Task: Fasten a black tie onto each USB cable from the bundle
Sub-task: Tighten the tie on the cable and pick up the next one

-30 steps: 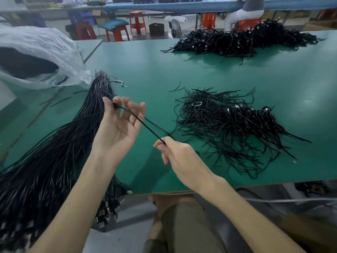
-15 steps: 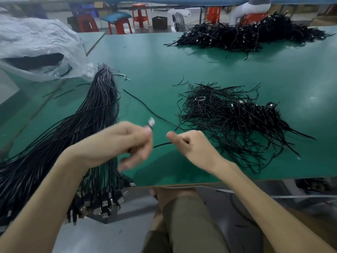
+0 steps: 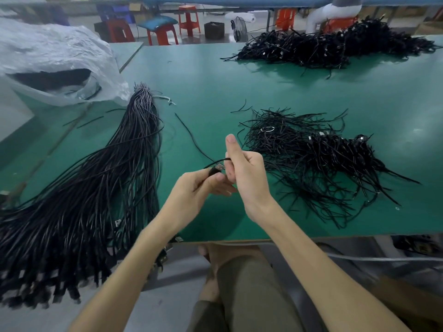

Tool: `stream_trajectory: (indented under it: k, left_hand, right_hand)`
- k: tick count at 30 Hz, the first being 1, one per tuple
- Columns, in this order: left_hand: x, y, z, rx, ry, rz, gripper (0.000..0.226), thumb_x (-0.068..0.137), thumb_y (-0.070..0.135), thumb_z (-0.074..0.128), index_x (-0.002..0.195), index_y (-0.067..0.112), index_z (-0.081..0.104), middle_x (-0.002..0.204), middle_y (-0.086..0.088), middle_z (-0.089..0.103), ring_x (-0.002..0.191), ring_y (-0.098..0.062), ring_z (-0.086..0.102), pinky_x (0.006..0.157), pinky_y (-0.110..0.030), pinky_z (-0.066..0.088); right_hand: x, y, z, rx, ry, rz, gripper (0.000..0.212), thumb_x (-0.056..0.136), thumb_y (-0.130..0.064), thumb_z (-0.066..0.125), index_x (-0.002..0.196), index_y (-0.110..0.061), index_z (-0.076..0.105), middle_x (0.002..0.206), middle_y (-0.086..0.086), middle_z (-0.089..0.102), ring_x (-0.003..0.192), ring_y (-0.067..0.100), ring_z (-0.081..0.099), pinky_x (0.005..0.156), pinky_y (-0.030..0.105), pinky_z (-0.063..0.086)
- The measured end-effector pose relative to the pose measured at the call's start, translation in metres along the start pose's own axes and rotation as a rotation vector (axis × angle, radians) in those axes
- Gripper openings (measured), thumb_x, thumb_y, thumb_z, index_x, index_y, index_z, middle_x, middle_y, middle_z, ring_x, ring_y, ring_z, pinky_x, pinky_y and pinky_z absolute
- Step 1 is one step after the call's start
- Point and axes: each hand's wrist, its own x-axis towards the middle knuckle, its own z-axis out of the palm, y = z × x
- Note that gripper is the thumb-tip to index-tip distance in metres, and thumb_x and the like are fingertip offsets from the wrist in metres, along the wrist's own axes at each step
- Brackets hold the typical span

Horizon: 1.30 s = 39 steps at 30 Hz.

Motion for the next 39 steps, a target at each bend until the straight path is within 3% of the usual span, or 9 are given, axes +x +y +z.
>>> stream_trajectory:
  k: [3,8,12,16,19,21,29,34,39]
  left_hand:
    - [0.0,0.002,-0.012,0.092,-0.065,0.006,0.025,0.101,0.031,0.051,0.099,0.024,0.074,0.094,0.009,0.079,0.089,-0.009,0.075,0.084,-0.019,0.055]
    - [-0.002,0.005,-0.015,0.08,0.093,0.092,0.028,0.103,0.032,0.047,0.096,0.024,0.074,0.096,0.008,0.079,0.091,-0.011,0.076,0.087,-0.028,0.059]
    - [-0.004,0.009,-0.007,-0.068,0.209,0.097,0.028,0.104,0.027,0.048,0.101,0.021,0.074,0.096,0.009,0.079,0.094,-0.013,0.076,0.086,-0.022,0.057]
    - [-0.006,0.013,-0.006,-0.098,0.227,0.072,0.028,0.104,0.026,0.046,0.105,0.024,0.074,0.098,0.009,0.08,0.096,-0.014,0.076,0.086,-0.022,0.057]
    - [-0.005,0.015,-0.008,-0.103,0.279,0.047,0.028,0.103,0.025,0.047,0.106,0.019,0.074,0.097,0.011,0.079,0.097,-0.011,0.075,0.086,-0.021,0.056]
    - [-0.004,0.016,-0.01,-0.135,0.302,0.029,0.034,0.105,0.024,0.046,0.118,0.007,0.072,0.109,0.001,0.079,0.106,-0.015,0.074,0.092,-0.025,0.056]
    - [-0.003,0.023,0.002,-0.737,0.239,-0.231,0.049,0.109,0.04,0.037,0.134,0.005,0.061,0.133,-0.008,0.069,0.13,-0.019,0.061,0.107,-0.033,0.051]
    - [0.003,0.027,-0.003,-0.956,0.315,-0.3,0.049,0.109,0.045,0.037,0.125,0.008,0.064,0.121,-0.003,0.075,0.117,-0.019,0.07,0.093,-0.028,0.058]
    - [0.008,0.038,-0.024,-1.314,0.43,-0.258,0.037,0.11,0.038,0.039,0.092,0.018,0.064,0.072,0.013,0.068,0.061,-0.001,0.066,0.074,-0.021,0.057]
  right_hand:
    - [-0.001,-0.004,0.001,0.014,-0.01,0.01,0.071,0.107,-0.041,0.049,0.042,-0.023,0.029,0.046,-0.002,0.023,0.044,0.012,0.023,0.072,0.035,0.035]
    - [-0.004,-0.005,0.007,-0.026,-0.03,-0.084,0.07,0.107,-0.036,0.05,0.05,-0.003,0.028,0.045,-0.003,0.026,0.048,0.015,0.026,0.052,0.031,0.029]
    - [-0.009,-0.005,0.013,-0.045,-0.021,-0.205,0.065,0.108,-0.03,0.049,0.046,-0.022,0.03,0.041,-0.017,0.033,0.04,0.001,0.036,0.049,0.014,0.035]
    - [-0.007,-0.004,0.016,-0.093,0.048,-0.21,0.065,0.106,-0.04,0.047,0.045,-0.025,0.029,0.044,-0.015,0.028,0.045,0.008,0.026,0.051,0.024,0.028]
    - [-0.013,0.0,0.02,-0.165,0.018,-0.284,0.067,0.108,-0.038,0.045,0.041,-0.034,0.041,0.04,-0.017,0.038,0.042,0.003,0.037,0.05,0.02,0.036]
    - [-0.018,0.002,0.027,-0.178,0.02,-0.284,0.064,0.106,-0.045,0.043,0.044,-0.029,0.039,0.04,-0.012,0.036,0.041,0.006,0.034,0.045,0.033,0.037]
    - [-0.027,0.026,0.038,-0.074,0.021,-0.117,0.064,0.105,-0.049,0.039,0.049,-0.018,0.037,0.044,-0.009,0.035,0.046,0.01,0.032,0.048,0.032,0.027]
    - [-0.031,0.033,0.044,-0.078,0.01,-0.087,0.065,0.101,-0.056,0.039,0.049,-0.018,0.036,0.043,-0.009,0.035,0.045,0.01,0.032,0.048,0.033,0.026]
    - [-0.035,0.043,0.044,-0.122,-0.028,-0.059,0.067,0.102,-0.058,0.041,0.048,-0.023,0.024,0.044,-0.009,0.023,0.045,0.012,0.022,0.047,0.03,0.018]
